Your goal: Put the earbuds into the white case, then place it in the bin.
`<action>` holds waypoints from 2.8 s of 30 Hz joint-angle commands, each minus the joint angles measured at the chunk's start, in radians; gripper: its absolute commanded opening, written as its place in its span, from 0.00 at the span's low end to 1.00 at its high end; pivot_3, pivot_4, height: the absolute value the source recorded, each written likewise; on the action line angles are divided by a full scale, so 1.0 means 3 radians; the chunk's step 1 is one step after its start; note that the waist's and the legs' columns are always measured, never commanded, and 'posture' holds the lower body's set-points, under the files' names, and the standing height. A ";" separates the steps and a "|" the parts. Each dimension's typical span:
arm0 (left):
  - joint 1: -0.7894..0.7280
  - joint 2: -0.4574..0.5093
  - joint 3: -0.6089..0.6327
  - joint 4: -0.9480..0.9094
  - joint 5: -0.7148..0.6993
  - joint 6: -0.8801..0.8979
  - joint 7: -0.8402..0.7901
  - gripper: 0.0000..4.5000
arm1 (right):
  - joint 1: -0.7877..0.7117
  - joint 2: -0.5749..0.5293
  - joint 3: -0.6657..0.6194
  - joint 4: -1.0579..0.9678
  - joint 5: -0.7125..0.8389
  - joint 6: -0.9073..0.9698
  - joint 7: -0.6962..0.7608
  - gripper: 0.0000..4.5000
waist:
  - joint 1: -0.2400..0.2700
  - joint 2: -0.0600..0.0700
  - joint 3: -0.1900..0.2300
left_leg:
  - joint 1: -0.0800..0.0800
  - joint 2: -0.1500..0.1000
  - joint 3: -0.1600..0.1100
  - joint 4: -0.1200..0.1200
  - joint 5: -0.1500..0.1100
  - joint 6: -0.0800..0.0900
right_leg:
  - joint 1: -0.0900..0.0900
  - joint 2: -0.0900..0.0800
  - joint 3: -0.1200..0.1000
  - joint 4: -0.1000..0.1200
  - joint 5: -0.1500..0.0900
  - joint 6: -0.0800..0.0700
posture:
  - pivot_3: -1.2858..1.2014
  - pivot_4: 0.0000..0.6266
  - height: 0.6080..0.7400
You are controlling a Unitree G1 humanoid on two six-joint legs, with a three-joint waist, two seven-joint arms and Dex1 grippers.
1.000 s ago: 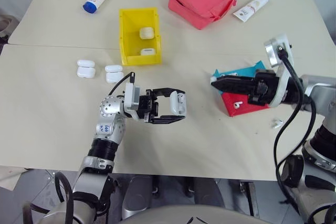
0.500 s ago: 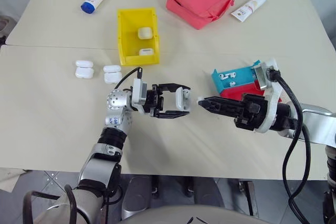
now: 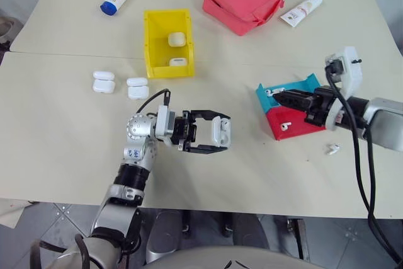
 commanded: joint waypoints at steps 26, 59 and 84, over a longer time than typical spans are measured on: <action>0.0292 -0.0117 -0.0121 -0.0431 0.0053 -0.0084 0.0510 0.62 | -0.1265 0.0810 0.0544 0.1428 -0.2876 0.0706 0.0999 0.16 | -0.0024 0.0004 -0.0002 | -0.0002 0.0000 0.0001 -0.0004 0.0001 -0.0001 | -0.0004 0.0000 -0.0002 0.0001 0.0000 0.0000 | 0.52 0.24 1.00; 0.0383 -0.0176 -0.0140 -0.0429 0.0115 -0.0258 0.0706 0.62 | -0.2197 0.0461 0.2016 0.2351 -0.4846 -0.0592 0.3785 0.60 | -0.0035 0.0005 -0.0002 | -0.0001 0.0001 0.0004 -0.0004 0.0002 -0.0003 | -0.0005 0.0001 -0.0002 0.0000 0.0000 0.0000 | 0.52 0.24 1.00; 0.0507 -0.0135 -0.0196 -0.0556 0.0134 -0.0289 0.0816 0.62 | -0.2303 0.0853 0.1854 0.2845 -0.5170 -0.0315 0.3877 0.60 | -0.0033 0.0007 -0.0002 | -0.0001 0.0000 0.0003 -0.0004 0.0002 -0.0004 | -0.0005 0.0000 -0.0003 0.0002 0.0000 0.0000 | 0.52 0.24 1.00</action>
